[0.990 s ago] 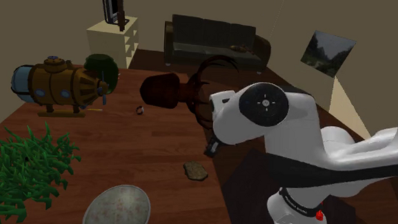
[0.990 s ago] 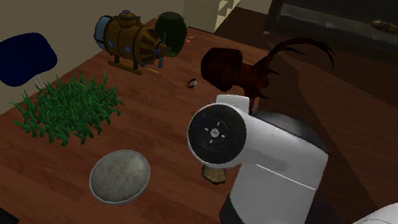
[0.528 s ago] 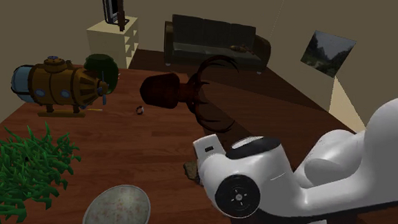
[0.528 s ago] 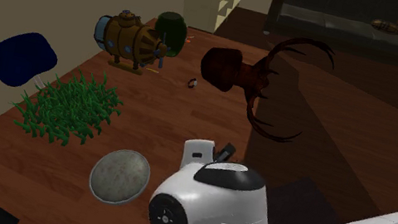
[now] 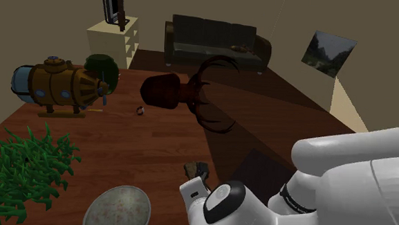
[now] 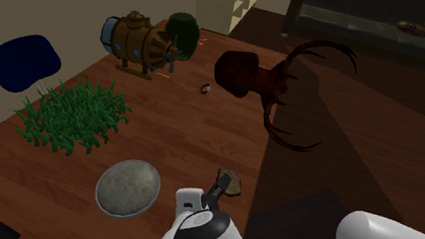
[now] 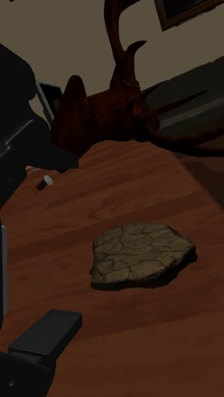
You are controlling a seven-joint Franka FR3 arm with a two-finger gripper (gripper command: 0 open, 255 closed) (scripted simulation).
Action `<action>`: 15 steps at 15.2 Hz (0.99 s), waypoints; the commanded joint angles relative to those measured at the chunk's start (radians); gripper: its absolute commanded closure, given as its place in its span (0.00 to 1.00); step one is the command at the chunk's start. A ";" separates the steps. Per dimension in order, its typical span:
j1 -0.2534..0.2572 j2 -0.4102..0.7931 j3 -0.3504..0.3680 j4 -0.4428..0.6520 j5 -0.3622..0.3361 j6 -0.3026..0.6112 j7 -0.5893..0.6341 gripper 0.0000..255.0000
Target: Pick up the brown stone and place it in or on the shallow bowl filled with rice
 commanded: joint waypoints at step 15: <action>-0.120 -0.157 0.080 -0.011 0.032 0.166 -0.007 0.00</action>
